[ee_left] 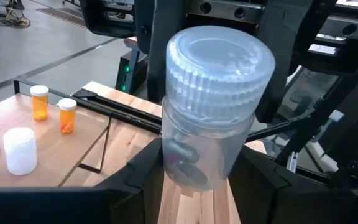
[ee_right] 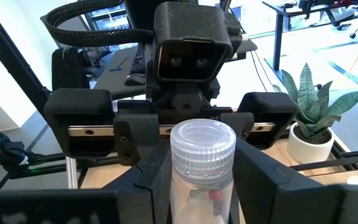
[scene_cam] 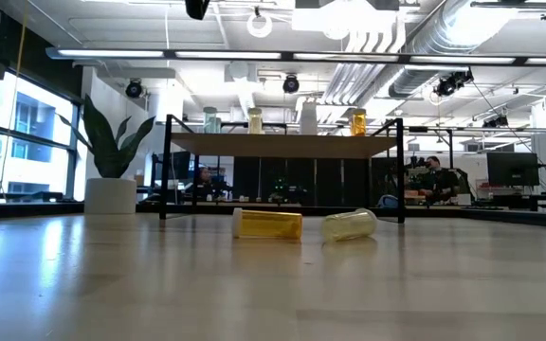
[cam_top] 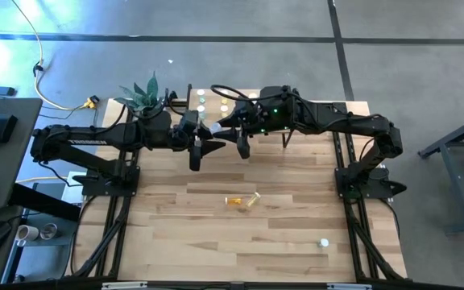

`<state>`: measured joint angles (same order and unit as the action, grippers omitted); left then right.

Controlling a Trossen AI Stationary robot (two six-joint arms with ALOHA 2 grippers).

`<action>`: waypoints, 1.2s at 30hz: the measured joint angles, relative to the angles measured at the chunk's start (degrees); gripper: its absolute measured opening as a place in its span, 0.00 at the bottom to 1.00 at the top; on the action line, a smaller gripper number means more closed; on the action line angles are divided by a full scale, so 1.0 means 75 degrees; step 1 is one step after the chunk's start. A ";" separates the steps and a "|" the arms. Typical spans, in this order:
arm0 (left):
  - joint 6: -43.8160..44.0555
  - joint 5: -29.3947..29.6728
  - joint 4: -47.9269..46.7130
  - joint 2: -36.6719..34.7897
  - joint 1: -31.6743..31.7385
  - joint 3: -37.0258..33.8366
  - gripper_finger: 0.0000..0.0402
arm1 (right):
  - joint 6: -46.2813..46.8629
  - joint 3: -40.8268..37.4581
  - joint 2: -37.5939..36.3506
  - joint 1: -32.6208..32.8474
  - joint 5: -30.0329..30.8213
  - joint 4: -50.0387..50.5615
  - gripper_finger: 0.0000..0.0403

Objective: Pick and place medicine bottles onto shelf by color
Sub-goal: Put the transparent pill bottle aligned with the white pill bottle on the shelf

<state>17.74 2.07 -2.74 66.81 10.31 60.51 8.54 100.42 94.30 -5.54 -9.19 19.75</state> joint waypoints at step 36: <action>-0.1131 0.0682 -0.2301 0.0927 0.0102 0.0000 0.36 | -0.1002 -0.0001 0.0510 -0.0541 -0.0603 0.1542 0.56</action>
<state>9.25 7.18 -20.00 73.76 11.07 60.51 1.02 100.41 98.13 -9.60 -13.72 31.31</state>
